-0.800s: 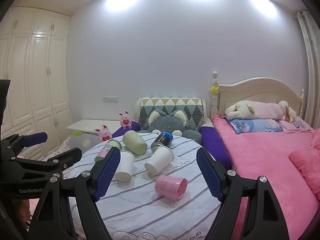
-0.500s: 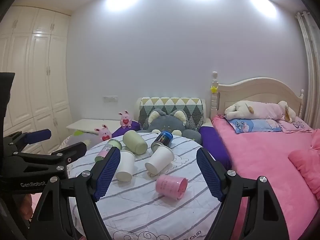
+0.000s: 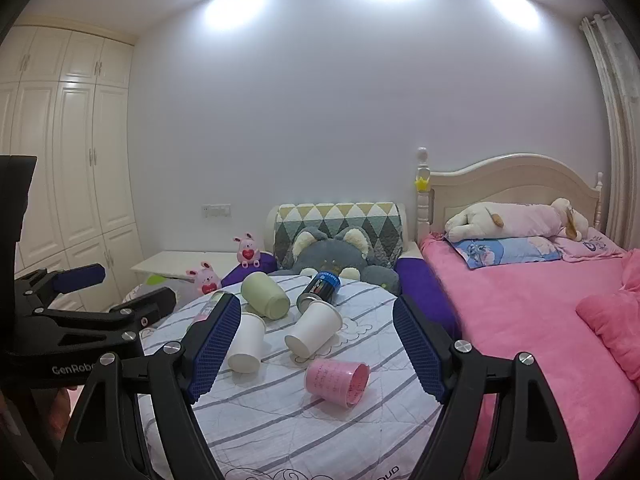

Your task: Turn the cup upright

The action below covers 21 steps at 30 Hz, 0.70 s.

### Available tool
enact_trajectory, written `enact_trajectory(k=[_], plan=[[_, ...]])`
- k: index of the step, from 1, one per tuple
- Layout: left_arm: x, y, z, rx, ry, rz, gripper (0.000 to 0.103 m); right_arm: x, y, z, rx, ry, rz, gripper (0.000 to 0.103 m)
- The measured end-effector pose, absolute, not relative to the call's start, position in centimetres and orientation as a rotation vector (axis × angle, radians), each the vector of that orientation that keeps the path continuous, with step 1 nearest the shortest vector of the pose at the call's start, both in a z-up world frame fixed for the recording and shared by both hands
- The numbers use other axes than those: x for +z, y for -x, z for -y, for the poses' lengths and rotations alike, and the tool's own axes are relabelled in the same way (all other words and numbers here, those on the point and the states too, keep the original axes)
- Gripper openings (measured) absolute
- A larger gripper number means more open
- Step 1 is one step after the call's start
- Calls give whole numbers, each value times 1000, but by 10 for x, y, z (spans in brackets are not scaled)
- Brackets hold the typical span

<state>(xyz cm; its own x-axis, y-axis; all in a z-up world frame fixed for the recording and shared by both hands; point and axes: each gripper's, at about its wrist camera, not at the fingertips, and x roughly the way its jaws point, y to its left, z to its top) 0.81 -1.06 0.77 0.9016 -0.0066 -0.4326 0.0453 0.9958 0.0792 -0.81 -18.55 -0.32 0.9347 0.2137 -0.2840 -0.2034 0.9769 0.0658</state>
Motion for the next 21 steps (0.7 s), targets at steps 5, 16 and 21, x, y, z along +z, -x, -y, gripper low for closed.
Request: enact_trajectory(k=[5, 16, 21], plan=[[6, -11, 10, -19, -94, -451, 103, -4, 4, 183, 219, -37, -299, 80], [-5, -26, 2, -21, -67, -497, 103, -10, -9, 182, 215, -34, -329, 80], [-10, -33, -5, -16, -55, -515, 103, -9, -14, 181, 208, -35, -342, 80]])
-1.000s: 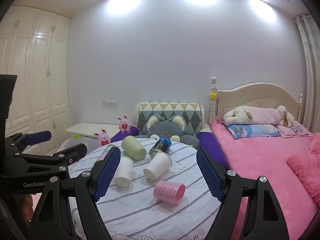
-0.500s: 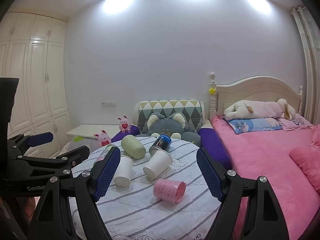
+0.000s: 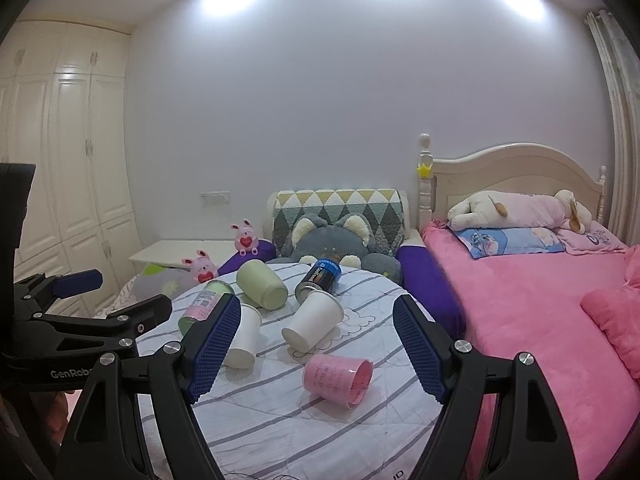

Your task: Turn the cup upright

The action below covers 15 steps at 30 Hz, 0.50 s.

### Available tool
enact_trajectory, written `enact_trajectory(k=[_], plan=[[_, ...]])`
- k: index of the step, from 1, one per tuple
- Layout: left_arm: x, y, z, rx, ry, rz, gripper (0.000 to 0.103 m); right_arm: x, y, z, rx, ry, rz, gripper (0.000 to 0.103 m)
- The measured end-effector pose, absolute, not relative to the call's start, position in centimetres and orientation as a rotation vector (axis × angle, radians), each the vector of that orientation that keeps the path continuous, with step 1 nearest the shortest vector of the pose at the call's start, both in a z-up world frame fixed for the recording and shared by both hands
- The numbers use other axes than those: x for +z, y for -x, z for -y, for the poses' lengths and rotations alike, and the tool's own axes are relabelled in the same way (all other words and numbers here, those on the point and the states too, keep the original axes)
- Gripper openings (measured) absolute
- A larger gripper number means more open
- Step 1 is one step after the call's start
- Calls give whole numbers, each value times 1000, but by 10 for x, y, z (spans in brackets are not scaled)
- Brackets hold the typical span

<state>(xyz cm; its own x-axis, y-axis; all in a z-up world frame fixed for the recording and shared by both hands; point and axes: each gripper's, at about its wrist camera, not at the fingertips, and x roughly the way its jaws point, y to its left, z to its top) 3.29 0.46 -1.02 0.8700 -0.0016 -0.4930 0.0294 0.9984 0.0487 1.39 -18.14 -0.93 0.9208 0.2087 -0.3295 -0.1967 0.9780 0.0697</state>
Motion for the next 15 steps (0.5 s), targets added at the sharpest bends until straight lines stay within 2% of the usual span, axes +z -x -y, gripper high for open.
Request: enact_trajectory(k=[15], plan=[[-16, -42, -16, -6, -27, -540, 103, -11, -24, 176, 206, -22, -362, 80]])
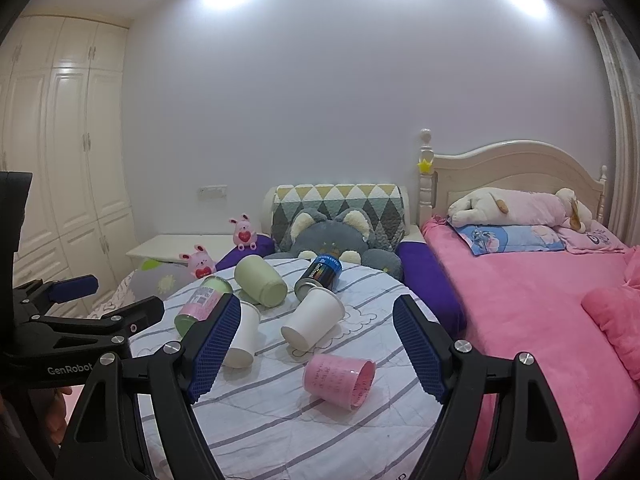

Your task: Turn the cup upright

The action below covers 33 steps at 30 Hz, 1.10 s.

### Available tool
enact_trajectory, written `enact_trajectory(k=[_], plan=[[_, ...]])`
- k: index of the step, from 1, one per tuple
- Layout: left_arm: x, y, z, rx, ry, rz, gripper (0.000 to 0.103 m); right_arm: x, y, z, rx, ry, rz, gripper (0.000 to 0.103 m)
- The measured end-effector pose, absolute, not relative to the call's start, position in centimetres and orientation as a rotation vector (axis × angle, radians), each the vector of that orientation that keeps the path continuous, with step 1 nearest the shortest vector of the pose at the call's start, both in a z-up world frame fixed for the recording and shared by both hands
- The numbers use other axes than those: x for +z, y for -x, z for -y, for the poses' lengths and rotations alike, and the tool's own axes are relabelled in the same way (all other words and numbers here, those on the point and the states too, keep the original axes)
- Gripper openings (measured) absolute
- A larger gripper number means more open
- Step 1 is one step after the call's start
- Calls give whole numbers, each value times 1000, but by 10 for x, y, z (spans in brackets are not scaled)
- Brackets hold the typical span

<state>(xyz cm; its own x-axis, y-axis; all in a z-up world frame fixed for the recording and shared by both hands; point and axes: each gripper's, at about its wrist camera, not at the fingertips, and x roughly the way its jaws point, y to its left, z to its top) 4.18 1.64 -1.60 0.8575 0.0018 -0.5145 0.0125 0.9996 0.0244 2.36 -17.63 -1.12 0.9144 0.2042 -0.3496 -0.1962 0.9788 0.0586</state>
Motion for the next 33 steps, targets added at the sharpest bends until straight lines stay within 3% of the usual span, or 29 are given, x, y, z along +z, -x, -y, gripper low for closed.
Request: enact_trajectory(k=[33], plan=[[-24, -52, -13, -6, -34, -556, 103, -19, -32, 175, 209, -22, -385, 80]])
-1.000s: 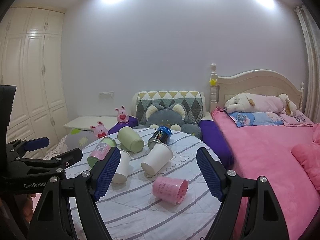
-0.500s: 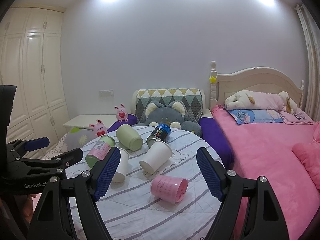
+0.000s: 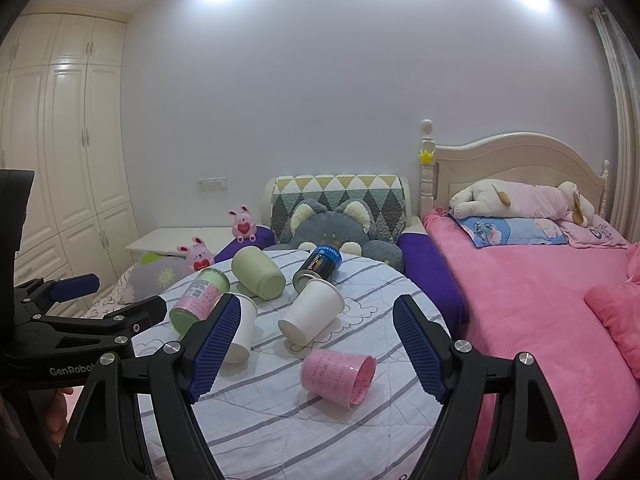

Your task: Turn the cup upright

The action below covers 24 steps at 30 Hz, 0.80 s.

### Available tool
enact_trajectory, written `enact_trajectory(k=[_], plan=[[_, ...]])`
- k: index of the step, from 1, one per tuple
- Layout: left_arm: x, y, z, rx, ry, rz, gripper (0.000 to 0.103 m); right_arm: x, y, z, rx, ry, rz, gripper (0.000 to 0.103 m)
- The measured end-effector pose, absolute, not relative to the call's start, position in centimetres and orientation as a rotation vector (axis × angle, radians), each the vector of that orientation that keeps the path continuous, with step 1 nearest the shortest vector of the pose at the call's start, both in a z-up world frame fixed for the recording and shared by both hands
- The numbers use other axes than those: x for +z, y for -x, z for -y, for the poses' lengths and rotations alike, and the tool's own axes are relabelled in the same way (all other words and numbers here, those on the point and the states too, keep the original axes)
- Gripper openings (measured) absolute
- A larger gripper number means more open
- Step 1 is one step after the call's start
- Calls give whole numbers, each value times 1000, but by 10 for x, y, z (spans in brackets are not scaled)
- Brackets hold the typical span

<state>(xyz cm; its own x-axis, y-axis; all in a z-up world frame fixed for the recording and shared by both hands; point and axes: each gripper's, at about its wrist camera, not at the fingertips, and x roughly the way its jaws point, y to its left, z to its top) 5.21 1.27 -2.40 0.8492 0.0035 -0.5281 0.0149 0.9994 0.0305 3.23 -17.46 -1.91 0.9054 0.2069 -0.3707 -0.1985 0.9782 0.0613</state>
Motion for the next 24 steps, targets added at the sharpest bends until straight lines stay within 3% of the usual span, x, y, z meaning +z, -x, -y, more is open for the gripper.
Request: enact_trajectory(k=[24], plan=[[-34, -69, -7, -9, -24, -603, 103, -27, -39, 176, 211, -23, -400, 80]])
